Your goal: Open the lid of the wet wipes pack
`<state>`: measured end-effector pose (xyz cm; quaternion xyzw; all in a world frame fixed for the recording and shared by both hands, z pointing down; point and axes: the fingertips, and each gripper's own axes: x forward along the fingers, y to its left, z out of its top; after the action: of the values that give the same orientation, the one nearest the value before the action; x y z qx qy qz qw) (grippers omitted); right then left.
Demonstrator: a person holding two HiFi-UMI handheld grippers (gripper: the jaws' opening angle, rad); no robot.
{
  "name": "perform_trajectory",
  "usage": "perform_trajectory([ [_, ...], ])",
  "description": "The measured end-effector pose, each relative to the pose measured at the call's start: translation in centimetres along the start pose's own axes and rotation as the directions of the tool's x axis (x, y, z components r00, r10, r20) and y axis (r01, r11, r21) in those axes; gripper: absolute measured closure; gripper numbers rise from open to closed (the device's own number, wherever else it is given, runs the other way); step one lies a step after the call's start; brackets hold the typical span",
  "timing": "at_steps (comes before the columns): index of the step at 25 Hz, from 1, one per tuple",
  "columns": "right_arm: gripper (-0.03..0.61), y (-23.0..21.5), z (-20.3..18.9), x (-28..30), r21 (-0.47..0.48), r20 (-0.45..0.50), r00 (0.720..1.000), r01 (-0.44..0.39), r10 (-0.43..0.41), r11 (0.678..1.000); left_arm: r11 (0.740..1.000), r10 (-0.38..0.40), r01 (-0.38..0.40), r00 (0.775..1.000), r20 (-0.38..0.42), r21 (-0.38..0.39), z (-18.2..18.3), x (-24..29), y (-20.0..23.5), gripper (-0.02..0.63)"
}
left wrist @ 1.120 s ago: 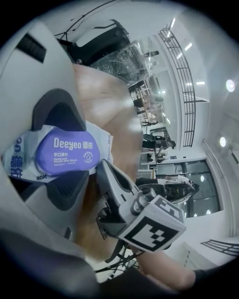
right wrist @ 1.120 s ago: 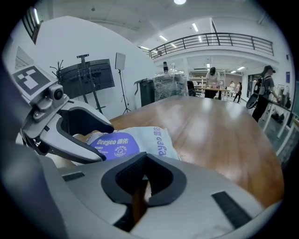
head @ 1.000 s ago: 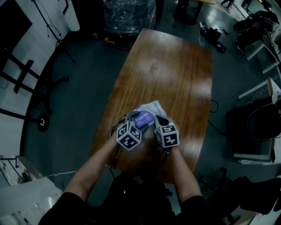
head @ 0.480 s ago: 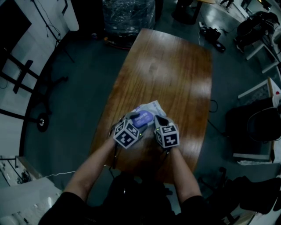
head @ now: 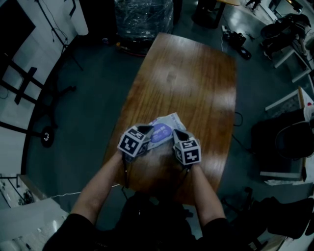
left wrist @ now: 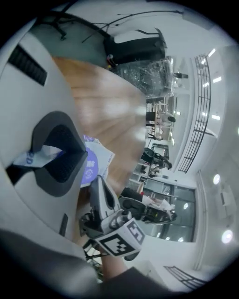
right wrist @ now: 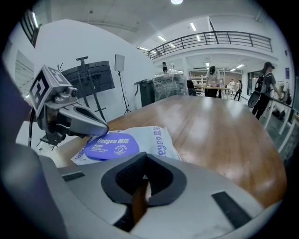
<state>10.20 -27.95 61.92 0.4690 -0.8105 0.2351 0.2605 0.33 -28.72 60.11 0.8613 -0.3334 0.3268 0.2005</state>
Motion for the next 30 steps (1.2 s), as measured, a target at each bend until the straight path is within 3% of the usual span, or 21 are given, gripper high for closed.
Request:
perform_trajectory([
  [4,0.566,0.0,0.1,0.2,0.008,0.007,1.0,0.005,-0.005,1.0,0.994,-0.014,0.014,1.0,-0.007,0.105,-0.2,-0.5,-1.0,0.597],
  [5,0.567,0.0,0.1,0.2,0.01,0.008,1.0,0.007,-0.007,1.0,0.993,-0.031,0.03,0.999,0.006,0.117,0.0,-0.4,-1.8,0.567],
  [6,0.566,0.0,0.0,0.1,0.011,0.008,1.0,0.009,-0.009,1.0,0.99,-0.044,0.042,0.999,0.015,0.138,0.2,0.0,-2.7,0.484],
  [7,0.567,0.0,0.0,0.1,0.012,0.008,1.0,0.01,-0.01,1.0,0.984,-0.05,0.047,0.999,0.015,0.174,0.3,0.4,-3.5,0.353],
  [10,0.566,0.1,0.0,0.1,0.015,0.009,1.0,0.011,-0.011,1.0,0.95,-0.021,0.029,0.999,-0.03,0.311,0.0,1.5,-4.7,0.289],
  [12,0.566,0.2,0.0,0.0,0.02,0.008,1.0,0.01,-0.01,1.0,0.937,0.023,-0.005,0.999,-0.048,0.35,-0.2,1.8,-4.3,0.285],
  [15,0.568,0.2,0.1,0.0,0.023,0.01,1.0,0.004,-0.004,1.0,0.935,0.048,-0.025,0.997,-0.056,0.353,-0.4,2.1,-3.5,0.276],
  [22,0.568,0.2,0.1,-0.1,0.012,0.016,1.0,0.002,-0.002,1.0,0.931,0.003,0.016,0.999,-0.052,0.366,-0.9,2.6,-3.5,0.28],
  [30,0.567,0.2,-0.1,-0.2,0.012,0.014,1.0,-0.004,0.004,1.0,0.962,-0.095,0.132,0.982,-0.16,0.239,-1.1,2.8,-3.1,0.284],
])
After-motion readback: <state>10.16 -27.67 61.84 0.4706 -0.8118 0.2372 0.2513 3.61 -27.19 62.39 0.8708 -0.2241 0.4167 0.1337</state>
